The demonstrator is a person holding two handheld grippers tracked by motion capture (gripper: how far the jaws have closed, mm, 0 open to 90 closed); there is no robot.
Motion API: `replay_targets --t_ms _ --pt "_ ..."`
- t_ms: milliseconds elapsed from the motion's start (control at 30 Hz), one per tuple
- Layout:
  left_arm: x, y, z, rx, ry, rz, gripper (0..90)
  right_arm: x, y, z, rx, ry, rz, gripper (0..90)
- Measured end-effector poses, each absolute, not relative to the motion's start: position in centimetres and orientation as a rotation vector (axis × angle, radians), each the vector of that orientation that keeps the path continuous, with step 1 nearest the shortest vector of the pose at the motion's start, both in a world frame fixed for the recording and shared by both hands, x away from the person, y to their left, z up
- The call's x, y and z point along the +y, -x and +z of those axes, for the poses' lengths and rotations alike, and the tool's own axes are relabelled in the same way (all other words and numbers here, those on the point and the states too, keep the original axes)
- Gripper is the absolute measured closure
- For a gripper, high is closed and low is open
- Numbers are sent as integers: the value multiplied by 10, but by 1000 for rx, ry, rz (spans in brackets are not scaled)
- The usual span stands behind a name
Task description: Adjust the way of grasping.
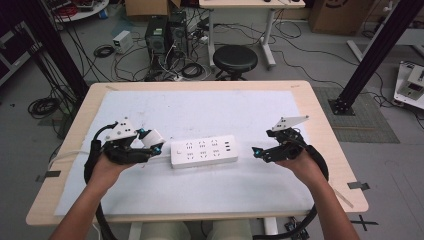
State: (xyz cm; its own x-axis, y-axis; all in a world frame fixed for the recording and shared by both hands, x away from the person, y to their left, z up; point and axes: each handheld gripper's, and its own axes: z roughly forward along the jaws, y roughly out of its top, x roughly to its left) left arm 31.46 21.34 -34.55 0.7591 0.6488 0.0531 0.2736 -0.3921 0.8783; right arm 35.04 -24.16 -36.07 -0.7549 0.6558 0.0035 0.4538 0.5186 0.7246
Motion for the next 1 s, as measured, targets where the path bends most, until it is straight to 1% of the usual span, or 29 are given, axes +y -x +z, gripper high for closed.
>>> replay_targets --t_ms 400,433,567,667,867,900,1000 --pt "195 -310 -347 552 -2020 472 425 -216 -345 -358 2607 -875 1078 161" --pt "192 -311 -348 540 -2024 465 425 -211 -346 -356 2613 -878 1143 169" --pt "188 -311 -349 514 -2027 459 425 -207 -346 -355 2627 -892 1189 170" --pt "182 -310 -351 485 -2034 456 425 -202 -347 -353 2652 -904 1228 193" --pt "170 -309 -355 423 -2049 439 425 -193 -346 -351 2676 -932 1272 196" --pt "168 -309 -355 414 -2052 436 425 -190 -346 -350 2696 -938 1288 239" --pt "162 -309 -357 382 -2063 430 425 -183 -345 -350 2716 -931 1301 241"
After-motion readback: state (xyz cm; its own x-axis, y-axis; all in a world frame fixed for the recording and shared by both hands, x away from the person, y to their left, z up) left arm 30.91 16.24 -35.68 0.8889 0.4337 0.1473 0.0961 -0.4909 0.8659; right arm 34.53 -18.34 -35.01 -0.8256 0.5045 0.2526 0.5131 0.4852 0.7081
